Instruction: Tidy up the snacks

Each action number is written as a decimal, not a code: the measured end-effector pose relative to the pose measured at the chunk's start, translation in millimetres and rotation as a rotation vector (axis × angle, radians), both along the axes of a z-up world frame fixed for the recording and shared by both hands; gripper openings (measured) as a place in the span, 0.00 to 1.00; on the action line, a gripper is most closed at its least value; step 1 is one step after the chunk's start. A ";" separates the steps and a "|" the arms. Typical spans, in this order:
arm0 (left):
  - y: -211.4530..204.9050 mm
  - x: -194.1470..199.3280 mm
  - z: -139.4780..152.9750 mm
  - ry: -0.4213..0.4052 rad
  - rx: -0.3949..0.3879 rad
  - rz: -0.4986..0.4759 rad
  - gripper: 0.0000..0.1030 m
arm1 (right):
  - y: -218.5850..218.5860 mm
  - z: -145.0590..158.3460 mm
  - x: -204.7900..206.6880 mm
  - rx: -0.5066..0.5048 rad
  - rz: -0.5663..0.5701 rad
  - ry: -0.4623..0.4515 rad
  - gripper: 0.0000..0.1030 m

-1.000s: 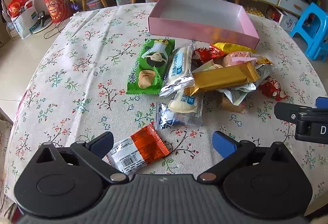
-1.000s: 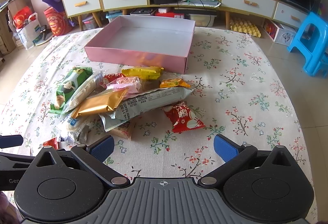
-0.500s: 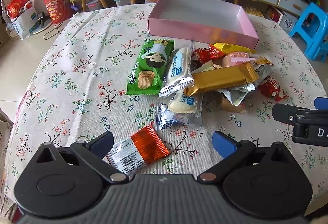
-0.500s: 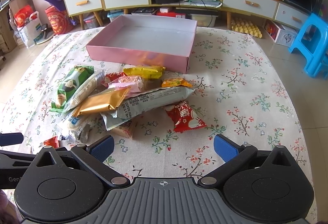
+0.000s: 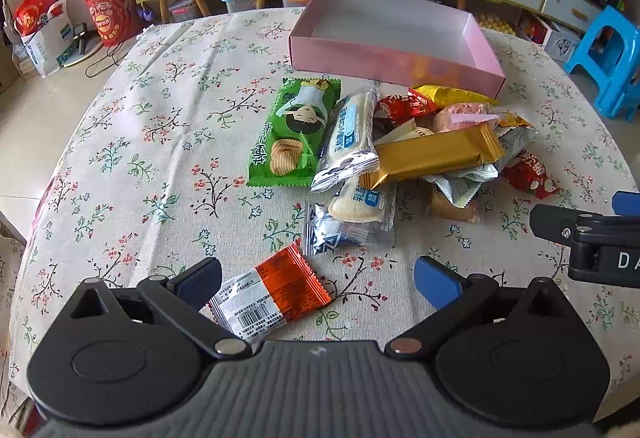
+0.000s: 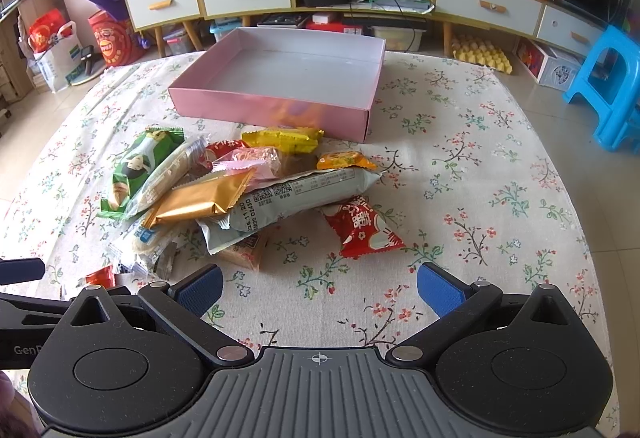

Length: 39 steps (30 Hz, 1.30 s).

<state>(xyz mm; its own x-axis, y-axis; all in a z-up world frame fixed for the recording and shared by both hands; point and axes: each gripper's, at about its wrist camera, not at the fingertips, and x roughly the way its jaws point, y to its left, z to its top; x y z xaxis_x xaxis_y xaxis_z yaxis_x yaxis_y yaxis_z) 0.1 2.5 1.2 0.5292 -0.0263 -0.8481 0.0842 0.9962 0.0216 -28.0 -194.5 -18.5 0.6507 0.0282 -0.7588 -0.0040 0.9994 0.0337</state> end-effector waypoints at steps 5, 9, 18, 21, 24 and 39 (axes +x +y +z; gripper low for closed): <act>-0.2 -0.1 0.0 0.000 0.001 0.000 1.00 | -0.2 -0.2 0.1 0.000 0.001 0.001 1.00; -0.1 -0.2 0.0 0.000 0.001 0.000 1.00 | -0.3 -0.2 0.2 0.000 0.002 0.000 1.00; -0.4 -0.1 -0.1 -0.001 0.001 0.000 1.00 | 0.2 -0.3 0.2 0.000 0.004 0.001 1.00; -0.3 0.0 0.3 0.001 0.000 0.000 1.00 | 0.3 -0.3 0.3 0.000 0.004 0.002 1.00; -0.1 0.3 1.6 0.001 -0.001 -0.001 1.00 | 0.6 -0.3 0.5 -0.001 0.004 0.002 1.00; -0.8 1.4 3.4 0.000 -0.001 -0.004 1.00 | 2.0 0.3 0.5 -0.001 0.006 -0.002 1.00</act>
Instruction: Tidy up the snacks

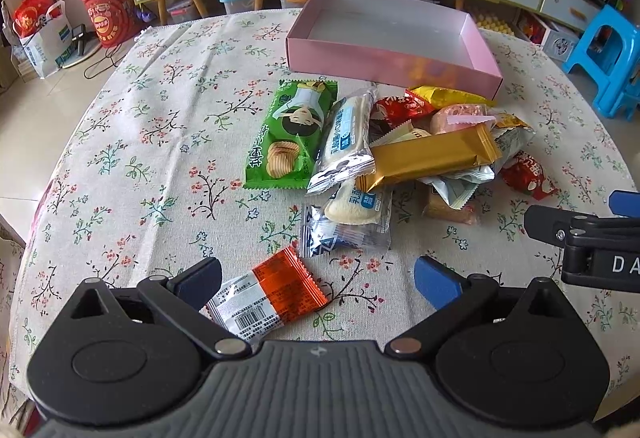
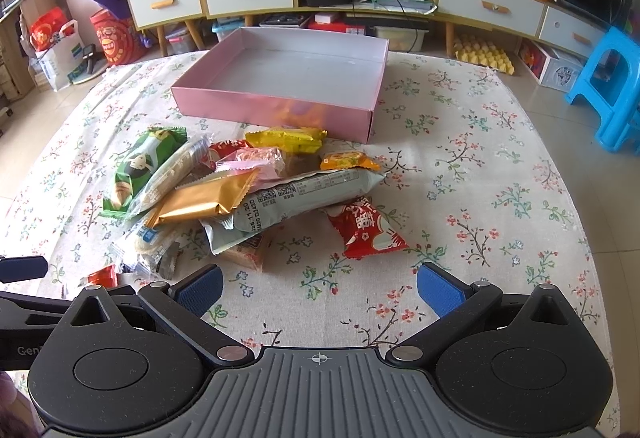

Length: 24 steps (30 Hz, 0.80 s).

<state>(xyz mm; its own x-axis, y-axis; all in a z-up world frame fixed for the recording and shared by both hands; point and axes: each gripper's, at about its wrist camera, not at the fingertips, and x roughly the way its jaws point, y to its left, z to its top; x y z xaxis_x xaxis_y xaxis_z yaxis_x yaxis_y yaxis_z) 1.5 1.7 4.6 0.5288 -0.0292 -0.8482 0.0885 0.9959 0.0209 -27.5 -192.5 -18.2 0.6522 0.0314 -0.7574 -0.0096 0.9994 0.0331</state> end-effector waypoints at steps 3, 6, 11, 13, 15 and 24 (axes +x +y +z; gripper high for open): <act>-0.2 -0.1 -0.4 -0.002 0.001 -0.001 1.00 | -0.5 0.0 0.0 0.001 -0.001 0.000 1.00; -0.2 -0.1 -0.2 -0.002 0.000 -0.002 1.00 | -0.9 0.3 0.1 0.000 -0.002 0.000 1.00; -0.6 -0.7 -1.0 -0.004 0.002 -0.003 1.00 | -1.1 0.4 0.1 -0.001 -0.002 0.000 1.00; -0.8 -0.9 -1.1 -0.004 0.003 -0.002 1.00 | -1.2 0.4 0.2 -0.002 -0.002 0.000 1.00; -0.7 -0.9 -1.0 -0.005 0.002 -0.002 1.00 | -1.7 0.1 0.1 -0.002 -0.002 0.000 1.00; -0.6 -0.5 -0.8 -0.009 0.002 -0.002 1.00 | -1.9 -0.2 0.3 -0.004 -0.003 -0.001 1.00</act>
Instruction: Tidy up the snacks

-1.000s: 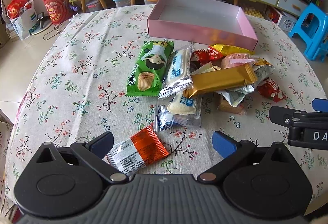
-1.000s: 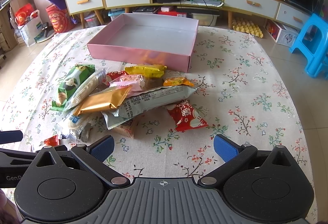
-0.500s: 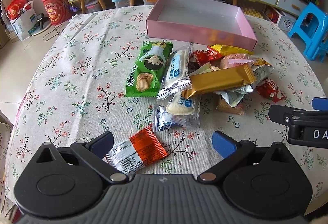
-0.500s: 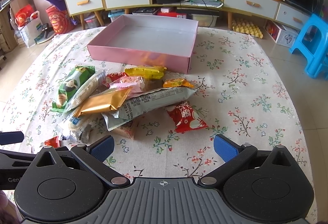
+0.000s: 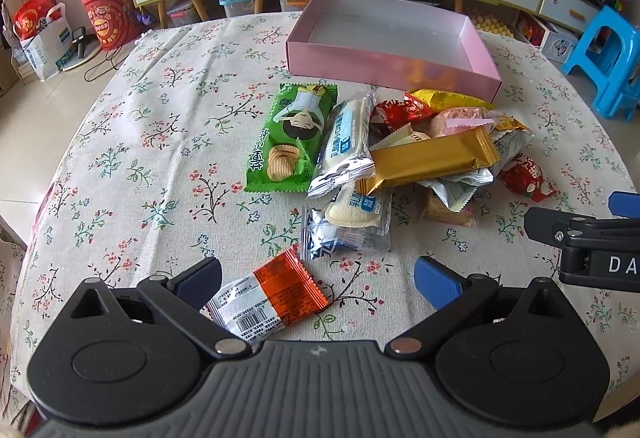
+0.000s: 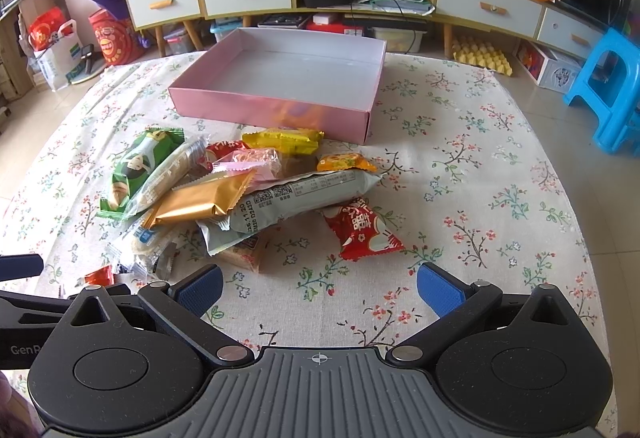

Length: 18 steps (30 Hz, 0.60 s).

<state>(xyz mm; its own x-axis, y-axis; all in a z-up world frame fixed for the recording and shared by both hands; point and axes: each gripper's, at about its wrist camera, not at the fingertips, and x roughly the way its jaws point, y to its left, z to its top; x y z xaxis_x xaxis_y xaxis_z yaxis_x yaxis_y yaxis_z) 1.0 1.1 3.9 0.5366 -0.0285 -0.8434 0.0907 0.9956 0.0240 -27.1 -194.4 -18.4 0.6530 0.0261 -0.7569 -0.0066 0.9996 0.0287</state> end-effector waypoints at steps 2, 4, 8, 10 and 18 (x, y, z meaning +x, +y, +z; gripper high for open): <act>0.2 0.3 -0.1 0.000 0.000 0.000 1.00 | 0.2 0.0 -0.1 0.000 0.000 0.000 1.00; -0.1 0.0 -0.2 0.000 0.001 -0.001 1.00 | -0.1 -0.4 0.2 -0.003 -0.001 0.001 1.00; 1.2 1.9 0.8 0.001 -0.001 -0.005 1.00 | 0.5 -1.7 1.4 -0.014 -0.005 0.005 1.00; 3.4 3.6 2.0 0.000 -0.011 -0.004 1.00 | 2.2 -2.2 2.1 -0.031 0.000 0.005 1.00; 15.7 25.0 15.9 -0.023 -0.030 -0.020 1.00 | 2.5 18.4 17.7 0.015 0.058 0.042 1.00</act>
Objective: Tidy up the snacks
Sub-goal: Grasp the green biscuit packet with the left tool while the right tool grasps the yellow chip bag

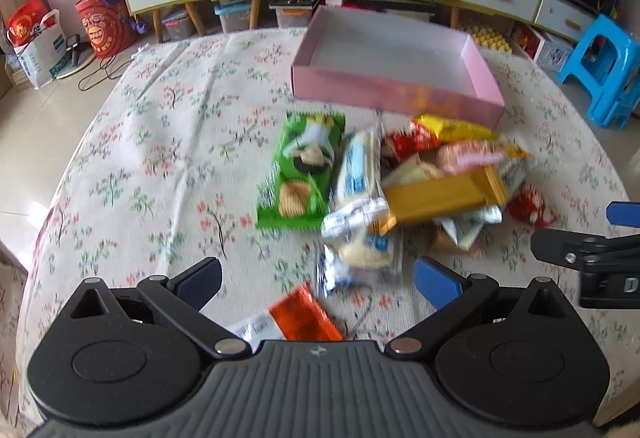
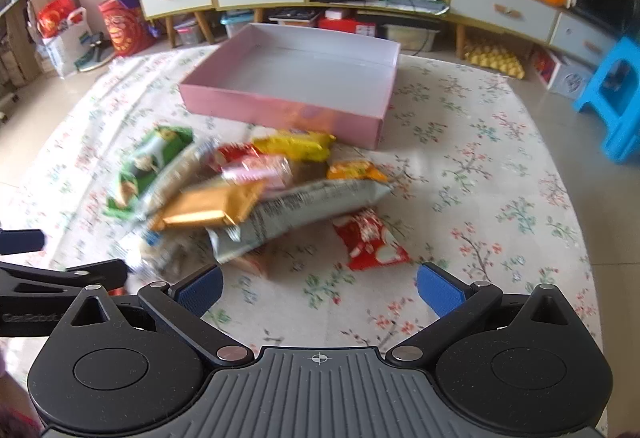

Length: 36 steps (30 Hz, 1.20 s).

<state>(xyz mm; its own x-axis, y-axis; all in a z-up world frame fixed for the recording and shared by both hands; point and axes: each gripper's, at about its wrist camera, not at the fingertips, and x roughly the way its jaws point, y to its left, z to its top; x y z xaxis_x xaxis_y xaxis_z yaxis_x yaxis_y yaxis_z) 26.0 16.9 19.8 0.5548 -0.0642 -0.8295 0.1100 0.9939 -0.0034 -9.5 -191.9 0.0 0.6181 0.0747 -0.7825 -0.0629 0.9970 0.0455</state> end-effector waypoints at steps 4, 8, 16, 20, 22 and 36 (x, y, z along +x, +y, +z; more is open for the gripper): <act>10.5 20.8 6.2 0.035 -0.044 -0.029 0.99 | -1.3 19.8 21.3 0.027 0.029 0.021 1.00; 17.3 45.0 12.8 0.051 -0.063 -0.052 0.97 | -4.2 30.4 50.5 0.093 0.048 0.054 1.00; 36.7 77.9 -10.1 0.065 -0.222 0.021 0.78 | -19.1 4.8 97.0 0.278 -0.011 0.077 0.97; 39.5 91.7 -26.6 0.090 -0.286 0.018 0.71 | -24.5 -7.2 119.3 0.347 -0.043 0.084 0.92; 39.2 97.1 -30.6 0.090 -0.298 0.019 0.68 | -24.5 -14.3 129.1 0.362 -0.055 0.090 0.86; 33.2 111.3 -39.2 0.171 -0.281 0.056 0.54 | -24.6 -50.1 160.3 0.368 -0.148 0.185 0.50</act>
<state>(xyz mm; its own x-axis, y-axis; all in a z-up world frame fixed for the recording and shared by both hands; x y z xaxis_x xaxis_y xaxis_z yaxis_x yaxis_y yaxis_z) 137.3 50.1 -19.4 0.4178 -0.2774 -0.8652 0.0293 0.9559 -0.2923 150.9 -216.5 -50.1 0.4953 0.2904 -0.8187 0.1220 0.9099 0.3965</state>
